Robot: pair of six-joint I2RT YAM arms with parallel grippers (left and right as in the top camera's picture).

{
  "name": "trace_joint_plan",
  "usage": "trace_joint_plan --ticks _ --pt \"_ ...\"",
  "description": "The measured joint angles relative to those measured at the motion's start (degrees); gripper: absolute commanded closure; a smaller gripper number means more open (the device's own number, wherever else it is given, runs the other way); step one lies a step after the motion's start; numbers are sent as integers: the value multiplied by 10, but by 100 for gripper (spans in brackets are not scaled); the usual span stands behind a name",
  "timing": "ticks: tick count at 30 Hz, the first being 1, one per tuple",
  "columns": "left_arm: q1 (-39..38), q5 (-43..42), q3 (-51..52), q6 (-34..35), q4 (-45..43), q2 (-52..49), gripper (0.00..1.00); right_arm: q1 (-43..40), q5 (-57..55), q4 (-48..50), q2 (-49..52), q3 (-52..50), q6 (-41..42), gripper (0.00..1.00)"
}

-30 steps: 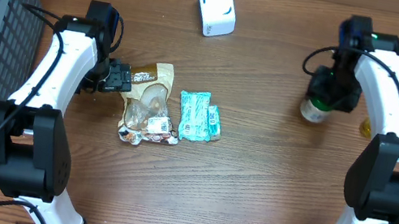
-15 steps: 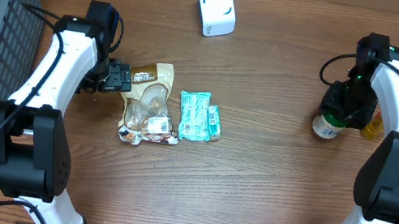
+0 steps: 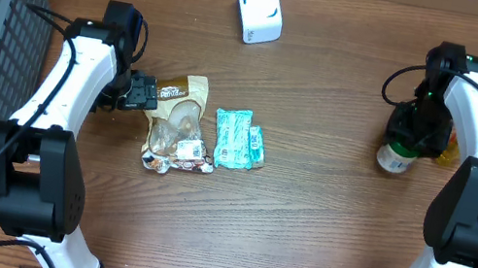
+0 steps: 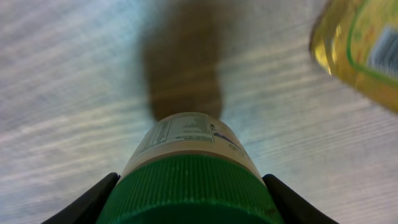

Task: Scan the item barcode
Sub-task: 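Carry the jar right and set it beside the yellow bottle, then open the right gripper and move it left toward the wipes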

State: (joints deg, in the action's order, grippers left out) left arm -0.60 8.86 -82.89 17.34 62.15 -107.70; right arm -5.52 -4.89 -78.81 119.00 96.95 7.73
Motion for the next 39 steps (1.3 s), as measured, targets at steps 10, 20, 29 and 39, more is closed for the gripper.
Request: trace_joint_plan --ticks 10,20,29,39 --pt "0 0 0 0 0 0 0 0 -20 -3 0 0 -2 37" --pt "0 0 0 0 0 0 1 0 -26 -9 0 0 -4 12" --pt "0 0 0 0 0 0 0 0 -26 57 0 0 -4 15" --pt "0 0 0 0 0 0 0 1 62 137 0 0 6 26"
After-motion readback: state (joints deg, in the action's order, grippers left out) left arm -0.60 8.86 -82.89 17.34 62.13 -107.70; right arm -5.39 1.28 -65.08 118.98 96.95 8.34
